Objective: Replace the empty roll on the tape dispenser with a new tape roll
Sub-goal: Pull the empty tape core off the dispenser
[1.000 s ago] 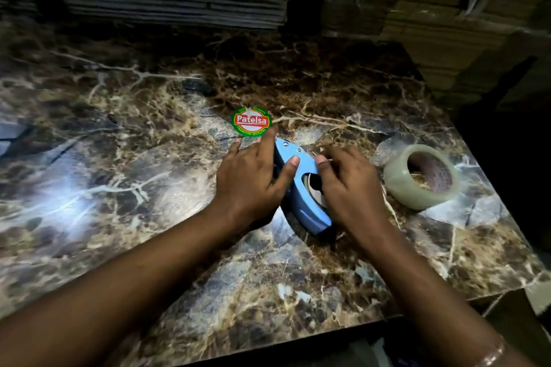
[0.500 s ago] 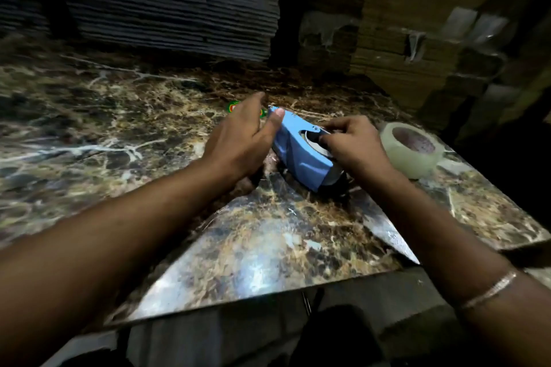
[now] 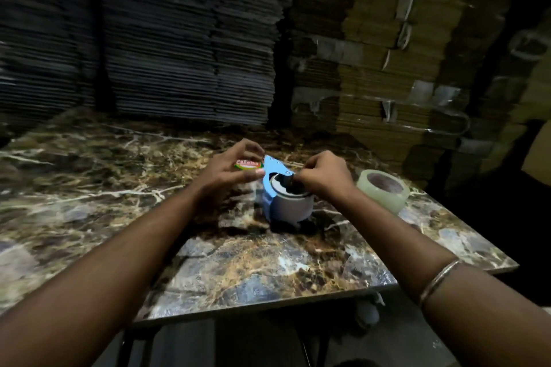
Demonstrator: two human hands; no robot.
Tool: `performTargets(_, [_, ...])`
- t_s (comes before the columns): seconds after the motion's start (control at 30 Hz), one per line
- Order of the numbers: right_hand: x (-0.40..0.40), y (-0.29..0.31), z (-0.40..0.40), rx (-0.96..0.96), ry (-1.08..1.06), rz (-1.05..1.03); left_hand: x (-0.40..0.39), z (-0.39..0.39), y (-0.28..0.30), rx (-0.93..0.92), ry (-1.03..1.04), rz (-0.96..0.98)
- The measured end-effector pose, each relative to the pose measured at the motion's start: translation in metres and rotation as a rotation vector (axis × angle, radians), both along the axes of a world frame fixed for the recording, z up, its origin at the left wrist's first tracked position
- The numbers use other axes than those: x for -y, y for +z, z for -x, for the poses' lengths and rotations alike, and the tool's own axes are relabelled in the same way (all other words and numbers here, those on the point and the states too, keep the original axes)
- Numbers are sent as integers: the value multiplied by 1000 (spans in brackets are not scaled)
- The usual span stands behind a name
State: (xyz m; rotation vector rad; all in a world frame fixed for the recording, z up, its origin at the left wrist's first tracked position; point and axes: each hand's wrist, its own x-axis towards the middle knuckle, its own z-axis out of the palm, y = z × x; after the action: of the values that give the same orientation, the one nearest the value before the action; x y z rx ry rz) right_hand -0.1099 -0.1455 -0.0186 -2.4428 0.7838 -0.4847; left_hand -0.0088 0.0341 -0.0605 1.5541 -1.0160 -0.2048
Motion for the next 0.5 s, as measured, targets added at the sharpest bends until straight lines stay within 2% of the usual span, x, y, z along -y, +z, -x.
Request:
performTargets(0.1, [-7, 6, -8, -3, 31, 58, -2, -1, -1, -19, -85, 11])
performTargets(0.27, [-20, 19, -30, -30, 110, 59, 1, -18, -8, 272, 7, -26])
performTargets(0.5, [-39, 30, -72, -218, 225, 8, 4, -29, -13, 253, -13, 36])
